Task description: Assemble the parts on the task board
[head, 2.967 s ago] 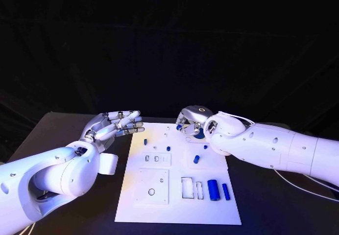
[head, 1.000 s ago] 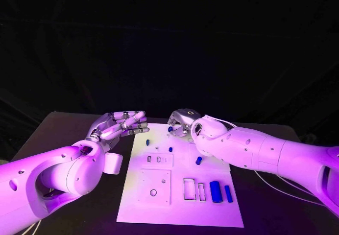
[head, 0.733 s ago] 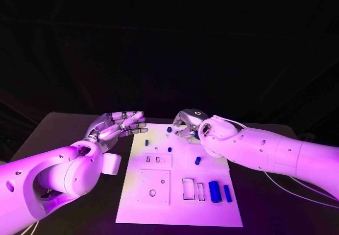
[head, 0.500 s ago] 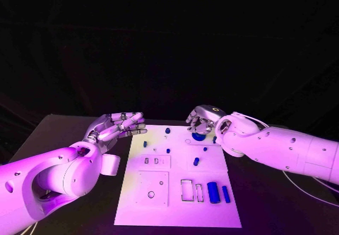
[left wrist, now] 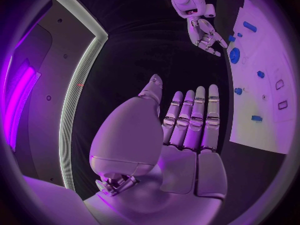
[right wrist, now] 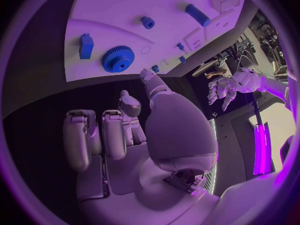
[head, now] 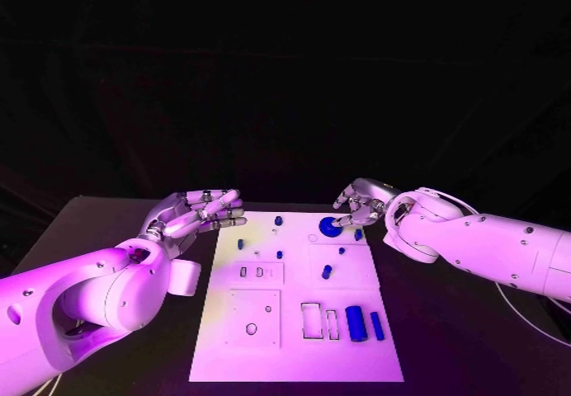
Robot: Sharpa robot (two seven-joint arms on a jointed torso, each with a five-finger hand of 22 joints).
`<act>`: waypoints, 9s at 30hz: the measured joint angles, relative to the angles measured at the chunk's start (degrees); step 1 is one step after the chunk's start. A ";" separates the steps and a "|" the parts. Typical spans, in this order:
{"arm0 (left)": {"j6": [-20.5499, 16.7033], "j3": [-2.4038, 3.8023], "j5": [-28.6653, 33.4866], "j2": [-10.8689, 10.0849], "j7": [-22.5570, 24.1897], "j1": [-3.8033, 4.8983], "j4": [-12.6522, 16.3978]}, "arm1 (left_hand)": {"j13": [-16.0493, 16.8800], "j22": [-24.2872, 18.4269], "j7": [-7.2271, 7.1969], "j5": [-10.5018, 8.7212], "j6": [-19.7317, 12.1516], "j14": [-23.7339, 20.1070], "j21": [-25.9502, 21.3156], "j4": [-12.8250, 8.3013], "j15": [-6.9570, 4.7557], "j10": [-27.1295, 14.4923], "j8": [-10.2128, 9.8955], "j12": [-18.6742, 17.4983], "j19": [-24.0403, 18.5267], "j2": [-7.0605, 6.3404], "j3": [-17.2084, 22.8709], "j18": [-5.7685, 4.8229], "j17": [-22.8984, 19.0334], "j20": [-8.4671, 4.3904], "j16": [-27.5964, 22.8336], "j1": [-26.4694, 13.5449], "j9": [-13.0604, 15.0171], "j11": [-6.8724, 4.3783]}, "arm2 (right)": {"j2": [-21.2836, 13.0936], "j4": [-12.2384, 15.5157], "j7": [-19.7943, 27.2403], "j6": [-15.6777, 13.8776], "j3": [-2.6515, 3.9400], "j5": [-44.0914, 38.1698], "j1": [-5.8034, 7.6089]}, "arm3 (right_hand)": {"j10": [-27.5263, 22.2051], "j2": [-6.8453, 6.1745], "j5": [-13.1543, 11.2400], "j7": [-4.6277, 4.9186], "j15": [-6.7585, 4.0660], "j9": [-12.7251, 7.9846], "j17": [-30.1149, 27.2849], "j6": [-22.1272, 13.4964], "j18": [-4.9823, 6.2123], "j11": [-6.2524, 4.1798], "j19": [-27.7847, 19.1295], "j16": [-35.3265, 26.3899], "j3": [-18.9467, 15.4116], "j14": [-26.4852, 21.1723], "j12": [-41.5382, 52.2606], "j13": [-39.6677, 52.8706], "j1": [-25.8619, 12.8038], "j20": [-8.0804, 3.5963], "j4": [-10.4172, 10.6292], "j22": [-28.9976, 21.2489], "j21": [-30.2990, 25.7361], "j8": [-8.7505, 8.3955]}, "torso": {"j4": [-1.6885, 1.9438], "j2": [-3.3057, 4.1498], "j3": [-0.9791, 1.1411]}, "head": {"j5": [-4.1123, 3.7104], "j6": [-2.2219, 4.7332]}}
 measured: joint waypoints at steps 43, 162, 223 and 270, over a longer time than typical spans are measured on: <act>0.40 -0.01 0.01 0.33 -0.31 0.00 -0.56 | 0.00 -0.02 0.00 0.00 0.00 0.00 0.00 0.00 0.00 0.00 0.00 0.00 0.00 0.00 0.00 0.00 0.00 0.00 -0.01 0.00 0.00 0.00 | 6.66 -9.35 -0.99 4.67 -0.15 0.20 -1.67 | 2.67 1.31 0.44 0.53 0.61 0.37 -0.03 -1.92 0.01 0.39 -0.18 1.47 -1.94 -0.21 7.68 8.79 1.85 0.59 1.19 -0.03 0.87 1.82 | 0.06 -0.09 -0.07 | 0.21 -1.01; 0.95 0.00 0.01 0.07 -1.23 0.00 -1.72 | 0.00 -0.21 0.21 0.00 -0.21 0.00 0.00 -0.31 0.00 -0.21 -0.45 -0.48 0.00 0.00 -0.31 0.00 -0.08 0.00 -0.45 0.00 0.00 -0.21 | -4.99 4.70 11.24 -7.49 -0.49 7.97 -1.24 | 1.94 0.33 -3.14 1.39 1.84 -0.77 -0.04 -2.15 -0.86 1.53 -0.51 1.79 2.59 0.01 8.87 10.74 5.40 1.91 2.82 -0.01 -2.29 -2.33 | -1.76 -0.25 0.71 | 0.81 -0.18; 2.27 -0.02 0.01 0.03 -1.26 -0.01 -3.06 | 0.00 -0.25 0.21 0.00 -0.21 0.00 0.00 -0.47 0.00 -0.42 -0.44 -0.48 0.00 0.23 -0.47 0.00 -0.06 0.00 -0.66 0.23 0.00 0.00 | -0.84 -8.29 16.38 0.32 -0.48 13.71 -6.10 | 5.72 4.30 -5.84 -1.16 0.17 -0.06 -0.02 6.88 -0.86 -1.04 -0.09 2.70 8.08 0.01 12.35 13.40 7.80 0.80 0.87 -0.01 -0.24 0.72 | -2.22 -0.09 1.37 | 1.53 -1.40; 2.42 -0.04 0.25 0.45 -1.45 -0.01 -3.93 | 0.00 -0.28 0.21 0.00 -0.21 0.00 0.00 -0.47 0.00 -0.42 -0.44 -0.47 -0.21 0.23 -0.47 0.00 -0.06 0.21 -0.66 0.23 0.00 0.00 | 12.04 11.97 -2.54 -7.02 -1.33 -2.19 -6.34 | 5.62 6.08 -5.99 -1.32 -0.75 -0.21 -0.05 6.84 -0.86 -1.75 -0.09 3.13 10.54 -0.09 11.21 13.36 5.50 -0.14 1.23 -0.04 1.76 1.36 | -2.02 -0.46 0.91 | 4.30 -3.10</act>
